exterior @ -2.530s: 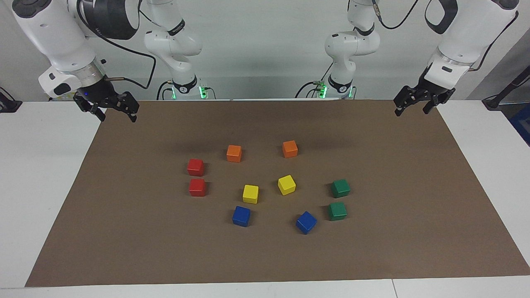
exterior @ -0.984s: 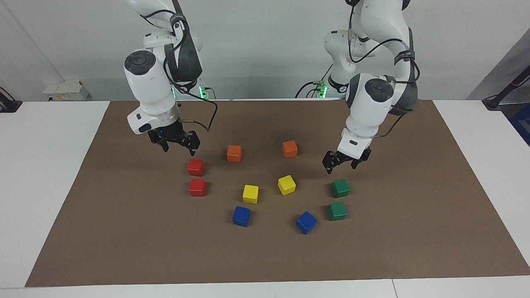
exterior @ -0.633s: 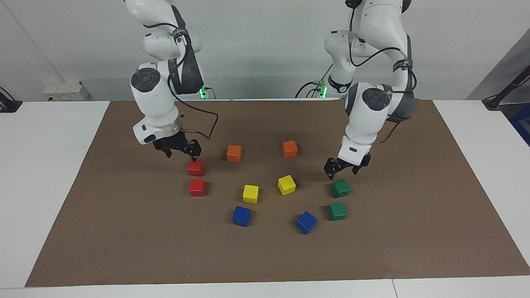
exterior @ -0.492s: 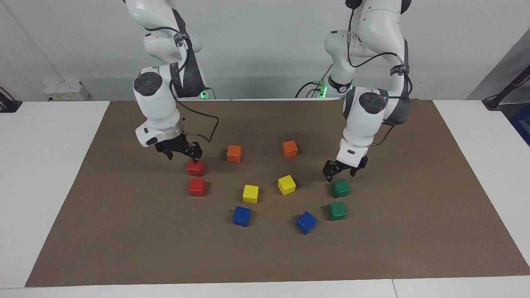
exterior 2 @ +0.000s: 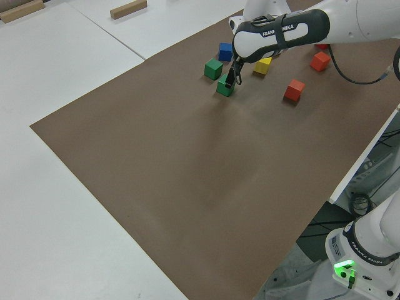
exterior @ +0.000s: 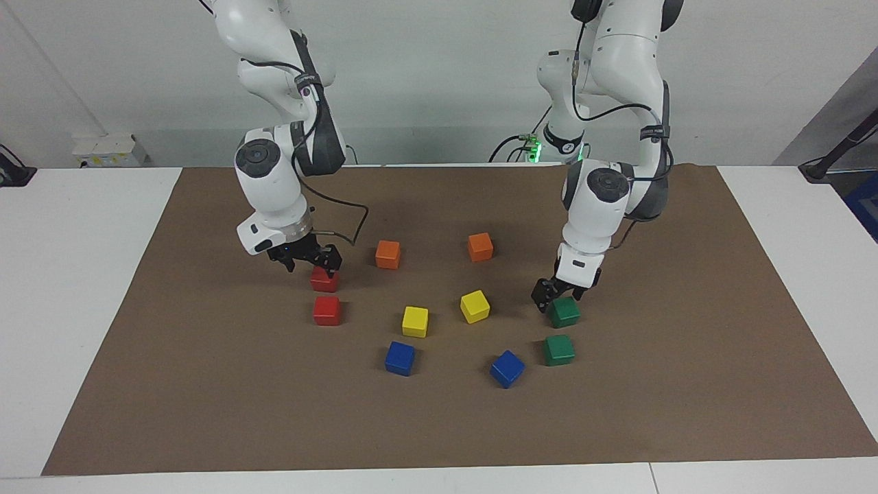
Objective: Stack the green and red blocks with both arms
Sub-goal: 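Grasp a green cube with the left gripper while the right gripper grasps red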
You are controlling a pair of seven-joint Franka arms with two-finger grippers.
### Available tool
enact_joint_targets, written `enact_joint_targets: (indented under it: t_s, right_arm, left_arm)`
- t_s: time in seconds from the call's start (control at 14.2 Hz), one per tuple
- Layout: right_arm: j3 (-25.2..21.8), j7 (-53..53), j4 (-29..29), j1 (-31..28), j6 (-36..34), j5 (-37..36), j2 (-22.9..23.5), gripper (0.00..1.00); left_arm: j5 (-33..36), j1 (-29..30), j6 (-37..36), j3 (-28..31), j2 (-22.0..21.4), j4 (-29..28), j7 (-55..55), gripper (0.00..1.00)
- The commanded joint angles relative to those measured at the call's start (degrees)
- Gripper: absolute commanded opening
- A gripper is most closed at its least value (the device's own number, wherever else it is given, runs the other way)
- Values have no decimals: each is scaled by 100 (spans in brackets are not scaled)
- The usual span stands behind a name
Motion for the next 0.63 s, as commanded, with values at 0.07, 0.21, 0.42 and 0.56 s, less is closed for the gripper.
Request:
enact_joint_targets:
  t_s: [0.07, 0.21, 0.42, 0.56]
  right_arm:
    - [14, 83, -262, 96, 363, 63, -44, 100]
    - [14, 48, -332, 192, 381, 63, -17, 100]
    - [14, 4, -586, 201, 810, 63, -26, 100]
    - [5, -267, -701, 184, 873, 63, -17, 100]
  left_arm:
    - [321, 6, 238, 43, 105, -58, -169, 100]
    - [321, -3, 335, 43, 202, -58, -186, 99]
    - [391, 6, 423, 43, 281, -75, -177, 91]
    - [409, 6, 423, 43, 281, -127, -186, 69]
